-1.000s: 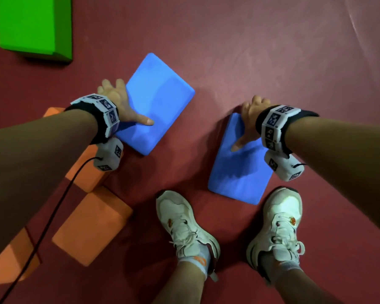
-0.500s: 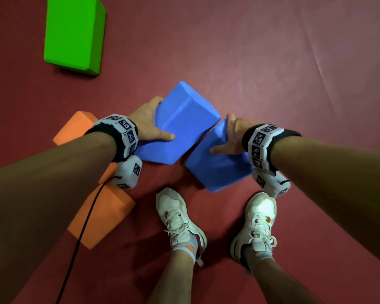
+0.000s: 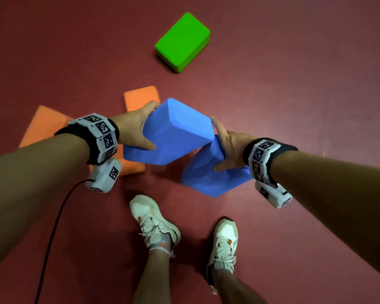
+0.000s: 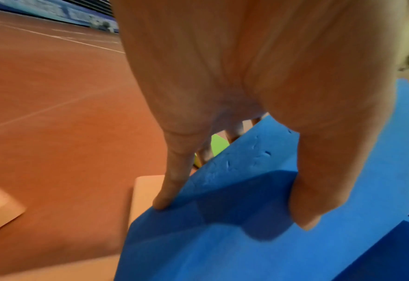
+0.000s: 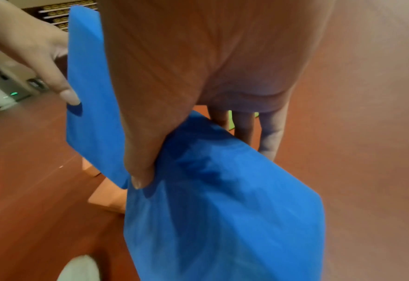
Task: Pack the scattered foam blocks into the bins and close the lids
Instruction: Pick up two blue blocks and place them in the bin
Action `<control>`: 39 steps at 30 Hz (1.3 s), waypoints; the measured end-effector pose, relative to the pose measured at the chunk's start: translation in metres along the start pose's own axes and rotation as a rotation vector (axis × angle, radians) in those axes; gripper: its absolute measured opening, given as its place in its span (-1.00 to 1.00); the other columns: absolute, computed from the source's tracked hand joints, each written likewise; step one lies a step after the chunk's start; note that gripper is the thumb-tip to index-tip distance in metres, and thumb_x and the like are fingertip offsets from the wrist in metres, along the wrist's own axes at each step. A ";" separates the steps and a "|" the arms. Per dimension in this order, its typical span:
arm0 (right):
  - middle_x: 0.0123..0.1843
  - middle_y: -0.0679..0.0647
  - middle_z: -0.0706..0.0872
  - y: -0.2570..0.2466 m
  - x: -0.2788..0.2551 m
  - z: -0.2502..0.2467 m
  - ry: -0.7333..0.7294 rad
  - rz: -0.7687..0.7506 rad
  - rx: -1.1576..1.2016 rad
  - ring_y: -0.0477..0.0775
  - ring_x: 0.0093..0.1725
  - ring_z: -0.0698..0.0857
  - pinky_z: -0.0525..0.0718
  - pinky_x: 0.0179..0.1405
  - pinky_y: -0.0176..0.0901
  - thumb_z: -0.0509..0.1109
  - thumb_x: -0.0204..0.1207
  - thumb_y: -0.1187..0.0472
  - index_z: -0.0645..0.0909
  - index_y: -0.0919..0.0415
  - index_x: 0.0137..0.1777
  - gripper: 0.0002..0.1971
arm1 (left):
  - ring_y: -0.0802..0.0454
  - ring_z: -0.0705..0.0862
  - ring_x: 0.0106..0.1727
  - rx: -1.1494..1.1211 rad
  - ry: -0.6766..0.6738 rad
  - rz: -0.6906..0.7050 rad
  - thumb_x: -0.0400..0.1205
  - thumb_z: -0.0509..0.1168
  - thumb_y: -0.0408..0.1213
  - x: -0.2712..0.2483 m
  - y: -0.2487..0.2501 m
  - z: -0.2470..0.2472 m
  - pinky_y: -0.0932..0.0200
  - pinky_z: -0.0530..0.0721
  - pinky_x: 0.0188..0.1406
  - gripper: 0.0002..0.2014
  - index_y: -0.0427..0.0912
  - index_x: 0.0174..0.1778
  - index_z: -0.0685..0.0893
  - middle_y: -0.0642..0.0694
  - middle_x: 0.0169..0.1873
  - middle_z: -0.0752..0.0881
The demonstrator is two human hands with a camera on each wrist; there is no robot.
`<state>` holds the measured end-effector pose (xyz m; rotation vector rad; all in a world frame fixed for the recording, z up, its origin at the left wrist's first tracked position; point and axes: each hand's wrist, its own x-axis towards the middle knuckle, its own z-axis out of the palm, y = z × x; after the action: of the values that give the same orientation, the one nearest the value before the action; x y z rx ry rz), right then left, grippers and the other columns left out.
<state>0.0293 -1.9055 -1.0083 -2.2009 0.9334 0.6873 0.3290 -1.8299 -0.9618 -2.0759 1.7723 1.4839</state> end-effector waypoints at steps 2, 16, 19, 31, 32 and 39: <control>0.35 0.20 0.65 -0.031 0.000 0.000 0.003 -0.069 -0.018 0.35 0.24 0.69 0.64 0.16 0.18 0.64 0.16 -0.19 -0.45 -0.03 0.68 0.42 | -0.04 0.66 0.24 -0.083 0.059 -0.046 0.05 0.59 0.17 -0.046 -0.022 0.018 -0.16 0.64 0.25 0.04 0.04 0.43 0.28 0.00 0.24 0.63; 0.35 0.09 0.60 -0.345 -0.044 0.192 -0.205 -0.627 -0.561 0.35 0.18 0.69 0.67 0.07 0.23 0.56 0.17 -0.36 -0.13 -0.16 0.65 0.18 | 0.09 0.66 0.18 -0.628 0.572 -0.422 0.02 0.65 0.27 -0.413 -0.216 0.274 -0.06 0.68 0.21 -0.02 0.18 0.37 0.44 0.13 0.20 0.64; 0.32 0.08 0.61 -0.411 -0.080 0.258 -0.263 -0.688 -0.673 0.35 0.17 0.69 0.68 0.10 0.25 0.53 0.15 -0.39 -0.10 -0.19 0.62 0.15 | 0.04 0.64 0.12 -0.610 0.642 -0.417 0.17 0.64 0.07 -0.490 -0.236 0.357 -0.05 0.66 0.13 -0.11 0.19 0.40 0.38 0.09 0.16 0.62; 0.34 0.03 0.51 -0.740 -0.341 0.613 -0.437 -0.999 -1.201 0.25 0.23 0.62 0.63 0.14 0.13 0.49 0.32 -0.20 0.31 0.05 0.47 -0.23 | -0.03 0.59 -0.04 -0.874 0.834 -0.902 0.15 0.65 0.21 -0.901 -0.270 0.740 0.07 0.57 -0.06 -0.16 0.03 0.19 0.33 0.01 0.06 0.51; 0.33 0.02 0.51 -0.761 -0.360 0.637 -0.441 -1.022 -1.204 0.24 0.22 0.63 0.64 0.12 0.13 0.49 0.32 -0.21 0.32 0.03 0.47 -0.23 | -0.05 0.60 0.00 -0.877 0.846 -0.928 0.15 0.62 0.25 -0.929 -0.269 0.761 0.04 0.61 0.00 -0.13 0.01 0.24 0.35 -0.01 0.09 0.52; 0.27 0.07 0.56 -0.892 -0.500 0.789 -0.317 -1.246 -1.242 0.26 0.19 0.67 0.62 0.09 0.09 0.51 0.26 -0.19 0.36 0.04 0.34 -0.30 | -0.15 0.59 0.00 -0.990 1.030 -1.214 0.06 0.58 0.09 -1.109 -0.262 0.889 0.03 0.59 -0.04 -0.13 -0.18 0.21 0.38 -0.15 0.06 0.54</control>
<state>0.2395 -0.6374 -0.8786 -2.7986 -1.3697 0.9732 0.1014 -0.4066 -0.8519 -3.5156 -0.7970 0.8501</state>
